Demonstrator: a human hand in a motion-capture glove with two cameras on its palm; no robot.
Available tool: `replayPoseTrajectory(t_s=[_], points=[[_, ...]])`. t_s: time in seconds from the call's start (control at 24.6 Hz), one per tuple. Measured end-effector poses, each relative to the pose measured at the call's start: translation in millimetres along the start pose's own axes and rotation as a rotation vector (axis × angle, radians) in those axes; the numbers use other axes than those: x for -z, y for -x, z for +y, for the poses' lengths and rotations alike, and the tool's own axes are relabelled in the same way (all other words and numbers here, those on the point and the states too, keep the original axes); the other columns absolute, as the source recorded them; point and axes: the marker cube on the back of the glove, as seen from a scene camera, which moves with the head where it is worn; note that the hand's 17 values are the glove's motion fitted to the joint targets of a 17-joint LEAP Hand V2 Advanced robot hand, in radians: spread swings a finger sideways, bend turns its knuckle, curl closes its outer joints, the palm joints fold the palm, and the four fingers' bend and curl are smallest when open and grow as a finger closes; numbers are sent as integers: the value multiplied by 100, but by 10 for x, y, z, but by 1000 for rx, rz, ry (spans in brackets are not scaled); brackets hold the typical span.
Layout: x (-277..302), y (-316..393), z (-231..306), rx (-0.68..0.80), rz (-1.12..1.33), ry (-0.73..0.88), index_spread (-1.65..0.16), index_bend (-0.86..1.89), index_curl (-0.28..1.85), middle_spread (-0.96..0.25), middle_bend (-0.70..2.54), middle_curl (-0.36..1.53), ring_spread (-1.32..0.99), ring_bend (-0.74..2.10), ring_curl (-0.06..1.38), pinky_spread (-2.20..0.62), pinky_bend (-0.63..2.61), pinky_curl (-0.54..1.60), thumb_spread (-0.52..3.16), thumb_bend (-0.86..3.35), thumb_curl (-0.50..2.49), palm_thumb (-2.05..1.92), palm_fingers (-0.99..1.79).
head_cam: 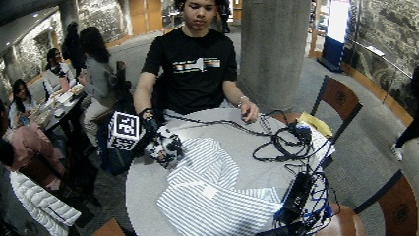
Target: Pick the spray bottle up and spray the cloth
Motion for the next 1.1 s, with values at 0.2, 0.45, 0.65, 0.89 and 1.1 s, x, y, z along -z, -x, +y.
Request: replayPoseTrajectory(t_s=[0.2,0.45,0.65,0.89,1.1], points=[[2,7,12,-13,8,14,-18,9,21,-6,36,50,-9,57,44,-9,50,38,37,-3,65,111,110],[19,3,5,-34,7,23,-18,9,21,-6,36,51,-9,58,44,-10,51,38,37,-3,66,110,110],[31,7,20,-35,7,23,-17,9,21,-6,36,51,-9,58,45,-11,51,38,37,-3,67,109,110],[15,13,30,-33,-10,18,-17,9,21,-6,35,52,-9,59,45,-12,52,38,37,-3,68,109,110],[-58,118,87,69,-104,-29,-17,9,21,-6,35,52,-9,59,45,-12,52,38,38,-3,68,108,110]])
